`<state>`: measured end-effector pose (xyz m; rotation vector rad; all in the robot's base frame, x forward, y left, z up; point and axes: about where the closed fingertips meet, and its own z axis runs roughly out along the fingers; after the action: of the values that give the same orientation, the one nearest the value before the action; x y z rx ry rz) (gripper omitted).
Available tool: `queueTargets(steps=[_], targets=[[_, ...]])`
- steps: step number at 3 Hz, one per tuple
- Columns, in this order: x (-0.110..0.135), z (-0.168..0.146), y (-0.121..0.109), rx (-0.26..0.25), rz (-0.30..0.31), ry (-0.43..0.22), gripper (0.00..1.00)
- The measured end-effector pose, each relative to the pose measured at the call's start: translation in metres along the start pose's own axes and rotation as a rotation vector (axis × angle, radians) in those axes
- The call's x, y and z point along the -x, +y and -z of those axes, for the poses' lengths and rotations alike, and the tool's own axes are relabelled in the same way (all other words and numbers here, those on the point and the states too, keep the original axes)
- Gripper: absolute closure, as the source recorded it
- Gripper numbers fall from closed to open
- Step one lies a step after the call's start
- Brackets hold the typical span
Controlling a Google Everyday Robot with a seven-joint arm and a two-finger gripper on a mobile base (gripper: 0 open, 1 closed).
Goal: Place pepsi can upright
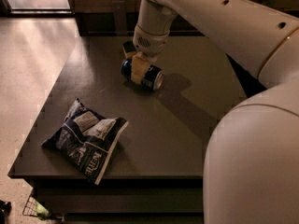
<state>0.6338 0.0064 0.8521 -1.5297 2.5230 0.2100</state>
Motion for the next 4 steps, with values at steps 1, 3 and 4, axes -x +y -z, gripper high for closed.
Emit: queueTargets(steps=[1, 3, 4], targets=[[-0.017, 0.031, -0.006, 0.010, 0.058, -0.215, 1.00], [-0.017, 0.053, -0.016, 0.081, 0.156, -0.630, 1.00], [-0.001, 0.058, -0.004, 0.125, 0.232, -0.844, 1.00]])
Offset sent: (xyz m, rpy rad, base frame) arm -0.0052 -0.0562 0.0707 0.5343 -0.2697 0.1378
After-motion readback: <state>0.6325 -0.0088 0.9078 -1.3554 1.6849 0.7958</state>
